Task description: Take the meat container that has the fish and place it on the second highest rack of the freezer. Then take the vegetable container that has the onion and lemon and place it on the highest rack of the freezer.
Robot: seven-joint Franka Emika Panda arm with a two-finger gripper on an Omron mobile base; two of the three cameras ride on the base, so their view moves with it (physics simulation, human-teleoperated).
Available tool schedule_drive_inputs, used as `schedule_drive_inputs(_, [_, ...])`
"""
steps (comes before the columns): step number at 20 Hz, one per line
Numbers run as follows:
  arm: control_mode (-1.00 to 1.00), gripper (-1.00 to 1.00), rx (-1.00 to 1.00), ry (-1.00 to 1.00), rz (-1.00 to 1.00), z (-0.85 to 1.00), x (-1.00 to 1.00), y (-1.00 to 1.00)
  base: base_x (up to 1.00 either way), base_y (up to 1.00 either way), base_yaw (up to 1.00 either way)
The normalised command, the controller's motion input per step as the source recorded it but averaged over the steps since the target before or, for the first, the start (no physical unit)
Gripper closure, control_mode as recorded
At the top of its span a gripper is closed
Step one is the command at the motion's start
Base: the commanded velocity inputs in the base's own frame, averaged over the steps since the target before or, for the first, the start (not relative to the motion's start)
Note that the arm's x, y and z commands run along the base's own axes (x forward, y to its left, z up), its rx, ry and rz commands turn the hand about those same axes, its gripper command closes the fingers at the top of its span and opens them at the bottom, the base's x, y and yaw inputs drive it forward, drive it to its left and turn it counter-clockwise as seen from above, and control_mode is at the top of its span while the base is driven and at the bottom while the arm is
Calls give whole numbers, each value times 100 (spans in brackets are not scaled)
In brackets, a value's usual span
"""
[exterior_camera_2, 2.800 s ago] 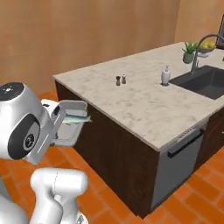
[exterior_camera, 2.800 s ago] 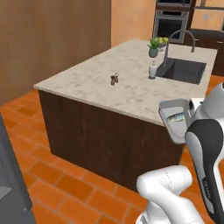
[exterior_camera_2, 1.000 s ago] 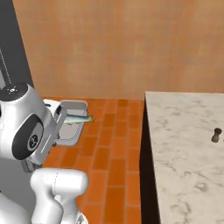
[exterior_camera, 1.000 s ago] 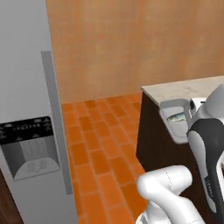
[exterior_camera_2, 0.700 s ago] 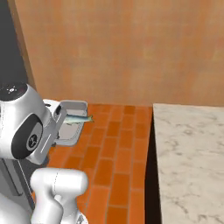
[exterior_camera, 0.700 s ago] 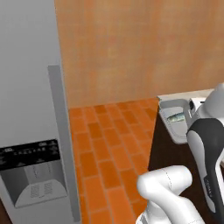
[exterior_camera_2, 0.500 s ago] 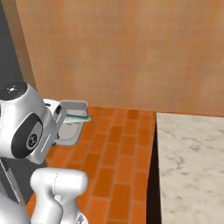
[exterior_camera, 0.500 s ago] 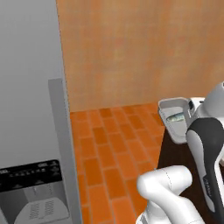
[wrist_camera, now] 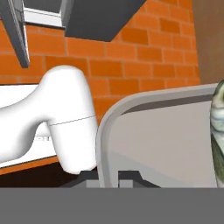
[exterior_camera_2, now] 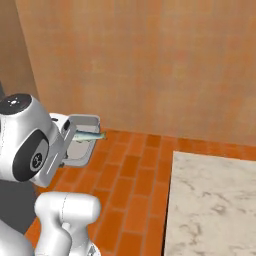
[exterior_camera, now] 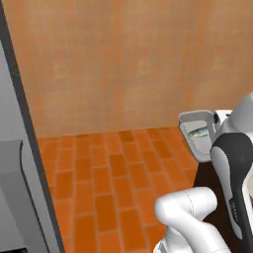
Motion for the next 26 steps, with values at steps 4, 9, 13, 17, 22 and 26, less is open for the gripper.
schedule_drive_inputs(4, [100,100,0,0,0,0,0,0,86,-24,18])
schedule_drive_inputs(9, [100,100,0,0,0,0,0,0,82,-1,34])
schedule_drive_inputs(13, [100,100,0,0,0,0,0,0,27,0,59])
schedule_drive_inputs(17, [100,100,0,0,0,0,0,0,28,0,77])
schedule_drive_inputs(22, [100,100,0,0,0,0,0,0,34,-5,79])
schedule_drive_inputs(26, [100,100,0,0,0,0,0,0,34,-13,73])
